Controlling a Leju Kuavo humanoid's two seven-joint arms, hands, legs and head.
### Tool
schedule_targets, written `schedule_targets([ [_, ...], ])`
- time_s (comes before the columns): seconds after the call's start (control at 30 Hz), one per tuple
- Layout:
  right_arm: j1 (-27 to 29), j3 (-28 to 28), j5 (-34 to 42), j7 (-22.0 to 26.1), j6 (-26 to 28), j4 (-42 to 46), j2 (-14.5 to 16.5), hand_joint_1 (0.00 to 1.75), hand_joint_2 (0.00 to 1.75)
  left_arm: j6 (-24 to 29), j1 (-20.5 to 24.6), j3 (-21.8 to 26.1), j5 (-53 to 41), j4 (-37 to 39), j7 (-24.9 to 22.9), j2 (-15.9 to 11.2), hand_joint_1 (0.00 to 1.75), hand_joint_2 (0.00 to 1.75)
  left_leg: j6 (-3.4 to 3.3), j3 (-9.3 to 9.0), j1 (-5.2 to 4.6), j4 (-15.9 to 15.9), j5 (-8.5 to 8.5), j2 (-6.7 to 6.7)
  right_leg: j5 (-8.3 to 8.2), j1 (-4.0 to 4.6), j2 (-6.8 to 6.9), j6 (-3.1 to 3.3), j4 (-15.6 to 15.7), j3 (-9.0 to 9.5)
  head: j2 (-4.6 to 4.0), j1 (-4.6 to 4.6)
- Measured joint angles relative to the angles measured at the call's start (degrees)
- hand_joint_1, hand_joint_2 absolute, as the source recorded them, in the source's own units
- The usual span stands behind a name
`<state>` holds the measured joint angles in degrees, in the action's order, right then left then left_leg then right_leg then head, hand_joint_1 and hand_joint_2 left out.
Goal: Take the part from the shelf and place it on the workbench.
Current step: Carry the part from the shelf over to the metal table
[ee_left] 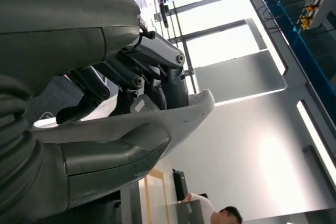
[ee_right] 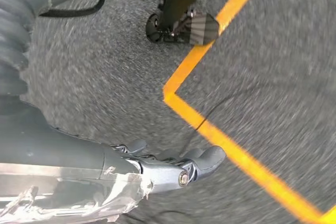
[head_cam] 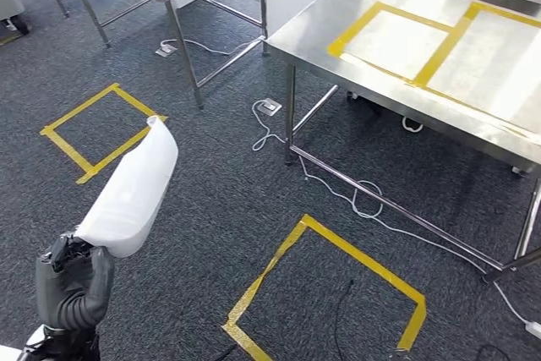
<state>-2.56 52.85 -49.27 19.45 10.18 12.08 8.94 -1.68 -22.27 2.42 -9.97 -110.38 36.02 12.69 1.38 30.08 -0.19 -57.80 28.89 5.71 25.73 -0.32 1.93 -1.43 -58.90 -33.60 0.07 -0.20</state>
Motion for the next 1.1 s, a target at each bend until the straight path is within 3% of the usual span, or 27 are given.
schedule_targets([
  [0.07, 0.2, 0.6, -0.3, -1.2, 0.8, 0.1, -0.2, 0.00, 1.75, 0.6, 0.0, 0.0, -0.1, 0.7, 0.0, 0.2, 1.75, 1.75, 0.52, 2.25, 0.29, -5.0, 3.17, -3.26, -0.33, -0.30, -1.57, 0.52, 0.1, -0.16, 0.00, -0.23],
  [0.13, 0.5, 1.2, -0.5, -2.6, 1.8, 0.2, -0.4, 0.00, 1.75, 1.3, 0.0, 0.0, 0.1, 1.7, 0.0, 0.3, 1.75, 1.75, 0.70, 5.87, 0.43, -12.2, 6.17, -4.92, -0.47, -0.35, -3.23, 0.73, 0.1, -0.41, 0.00, -0.33],
  [0.17, 0.6, 1.7, -0.3, -3.0, 1.9, 0.3, -0.5, 0.00, 1.75, 1.7, 0.0, -0.1, 0.2, 2.2, 0.0, 0.3, 1.75, 1.75, 0.72, 7.05, 0.47, -14.2, 6.36, -5.15, -0.52, -0.36, -4.13, 0.75, 0.1, -0.48, 0.00, -0.35],
  [0.2, 0.8, 2.2, 0.2, -2.9, 1.9, 0.3, -0.6, 0.00, 1.75, 2.1, 0.1, -0.1, 0.3, 2.5, 0.1, 0.3, 1.75, 1.75, 0.69, 7.29, 0.52, -14.2, 5.44, -5.31, -0.57, -0.38, -5.05, 0.70, 0.1, -0.52, 0.00, -0.34],
  [0.27, 0.9, 3.4, 1.6, -2.2, 1.6, 0.3, -0.7, 0.00, 1.75, 2.6, 0.1, 0.0, 0.5, 2.8, 0.2, 0.3, 1.75, 1.75, 0.61, 5.01, 0.77, -8.9, 1.41, -6.39, -0.74, -0.50, -6.91, 0.41, 0.1, -0.52, 0.00, -0.35],
  [0.3, 0.7, 4.0, 2.3, -1.8, 1.4, 0.3, -0.7, 0.00, 1.75, 2.7, 0.1, 0.0, 0.5, 2.8, 0.3, 0.3, 1.75, 1.75, 0.59, 3.34, 0.99, -5.2, -0.27, -7.82, -0.83, -0.48, -7.80, 0.14, 0.0, -0.62, 0.00, -0.36],
  [0.37, 0.4, 5.0, 3.0, -1.3, 1.2, 0.4, -0.7, 0.00, 1.75, 2.7, 0.2, 0.0, 0.4, 2.8, 0.4, 0.3, 1.75, 1.75, 0.35, 1.31, 1.28, -0.5, -1.60, -10.00, -1.12, -0.52, -9.37, -0.60, -0.1, -1.10, 0.00, -0.36],
  [0.4, 0.3, 5.4, 3.1, -1.2, 1.2, 0.4, -0.7, 0.00, 1.75, 2.7, 0.3, 0.0, 0.4, 2.8, 0.5, 0.3, 1.75, 1.75, 0.06, 1.10, 1.24, 0.2, -1.50, -10.32, -1.33, -0.58, -10.02, -1.05, 0.1, -1.38, 0.00, -0.35],
  [0.43, 0.4, 5.8, 3.2, -1.1, 1.2, 0.4, -0.7, 0.00, 1.75, 2.7, 0.3, 0.0, 0.3, 2.8, 0.5, 0.3, 1.75, 1.75, -0.36, 1.14, 1.21, 0.3, -1.57, -9.76, -1.58, -0.74, -10.62, -1.48, 0.3, -1.69, 0.00, -0.34],
  [0.47, 0.6, 6.1, 3.3, -1.1, 1.2, 0.4, -0.7, 0.00, 1.75, 2.7, 0.4, 0.0, 0.3, 2.8, 0.5, 0.3, 1.75, 1.75, -0.78, 1.18, 1.19, 0.5, -1.75, -9.09, -1.68, -0.81, -10.53, -1.83, 0.4, -1.91, 0.00, -0.34],
  [0.5, 0.7, 6.3, 3.3, -1.1, 1.2, 0.4, -0.8, 0.00, 1.75, 2.7, 0.5, 0.0, 0.3, 2.8, 0.5, 0.3, 1.75, 1.75, -1.22, 1.17, 1.21, 0.6, -1.91, -8.43, -1.24, -0.74, -9.40, -2.10, -0.2, -2.33, 0.00, -0.14],
  [0.53, 0.7, 6.5, 3.4, -1.1, 1.2, 0.4, -0.8, 0.00, 1.75, 2.6, 0.5, 0.0, 0.3, 2.8, 0.5, 0.4, 1.75, 1.75, -1.60, 1.17, 1.23, 0.7, -2.04, -7.66, -0.08, -0.60, -7.62, -2.30, -1.9, -3.20, 0.00, 0.08],
  [0.6, 0.4, 6.8, 3.4, -1.1, 1.1, 0.4, -0.8, 0.00, 1.75, 2.6, 0.3, 0.0, 0.3, 2.9, 0.6, 0.4, 1.75, 1.75, -2.08, 1.19, 0.93, 0.8, -2.06, -6.01, 3.96, -0.38, -3.67, -2.50, -8.8, -6.21, 0.00, 0.50],
  [0.67, 0.2, 7.0, 3.4, -1.1, 1.1, 0.4, -0.8, 0.00, 1.75, 2.6, 0.3, 0.1, 0.3, 2.9, 0.6, 0.4, 1.75, 1.75, -2.24, 1.17, 0.64, 0.8, -2.00, -4.25, 6.74, -0.38, -2.47, -2.57, -15.3, -8.81, 0.00, 0.52],
  [0.7, 0.2, 7.1, 3.3, -1.0, 1.1, 0.4, -0.8, 0.00, 1.75, 2.6, 0.3, 0.1, 0.3, 2.9, 0.6, 0.4, 1.75, 1.75, -2.26, 1.13, 0.57, 0.8, -1.95, -3.48, 6.58, -0.36, -2.32, -2.55, -15.8, -8.74, 0.00, 0.53],
  [0.77, 0.3, 7.2, 3.0, -0.3, 0.6, 0.4, -0.8, 0.00, 1.75, 2.6, 0.3, 0.1, -0.2, 3.0, 0.6, 0.4, 1.75, 1.75, -2.16, 0.89, 0.51, 0.7, -1.80, -2.08, 3.68, -0.27, -1.36, -2.33, -10.5, -5.33, 0.00, 0.53],
  [0.83, 0.1, 7.2, 2.1, 0.9, 0.0, 0.4, -0.8, 0.00, 1.75, 2.7, 0.3, 0.1, -1.0, 3.0, 0.8, 0.4, 1.75, 1.75, -1.74, 0.53, 0.21, 0.6, -1.49, -0.83, 1.05, 0.07, 1.55, -1.81, -2.9, -0.98, 0.00, 0.51],
  [0.87, -0.1, 7.2, 1.7, 1.4, -0.2, 0.4, -0.8, 0.00, 1.75, 2.9, 0.3, 0.1, -1.2, 3.0, 1.0, 0.4, 1.75, 1.75, -1.49, 0.38, 0.03, 0.6, -1.38, -0.26, 0.47, 0.22, 2.50, -1.49, -0.8, 0.16, 0.00, 0.47],
  [0.9, -0.3, 7.2, 1.3, 1.5, -0.3, 0.4, -0.8, 0.00, 1.75, 3.1, 0.3, 0.1, -1.0, 3.0, 1.3, 0.5, 1.75, 1.75, -1.24, 0.28, -0.13, 0.6, -1.33, 0.31, 0.34, 0.37, 2.73, -1.18, -0.1, 0.44, 0.00, 0.44],
  [0.97, -0.3, 7.1, 0.7, 0.6, -0.1, 0.4, -0.9, 0.00, 1.75, 3.4, 0.4, 0.1, -0.3, 2.9, 1.8, 0.7, 1.75, 1.75, -0.69, 0.07, -0.10, 0.7, -1.21, 1.22, -0.02, 0.30, 1.18, -0.53, 0.0, 0.22, 0.00, 0.41],
  [1.03, -0.2, 7.1, -0.3, -1.8, 0.7, 0.4, -1.0, 0.00, 1.75, 3.2, 0.2, 0.4, -0.1, 2.6, 2.3, 1.0, 1.75, 1.75, 0.00, 0.56, 0.10, -0.9, 0.29, -0.76, -0.37, -0.04, -0.24, 0.13, 0.3, 0.18, 0.00, 0.31],
  [1.1, -0.1, 7.1, -1.4, -5.2, 2.1, 0.4, -1.1, 0.00, 1.75, 2.8, -0.8, 0.8, -1.1, 2.2, 2.5, 1.2, 1.75, 1.75, 0.47, 3.25, 0.28, -6.9, 3.80, -4.09, -0.62, -0.33, -1.75, 0.58, 0.4, 0.03, 0.00, 0.14],
])
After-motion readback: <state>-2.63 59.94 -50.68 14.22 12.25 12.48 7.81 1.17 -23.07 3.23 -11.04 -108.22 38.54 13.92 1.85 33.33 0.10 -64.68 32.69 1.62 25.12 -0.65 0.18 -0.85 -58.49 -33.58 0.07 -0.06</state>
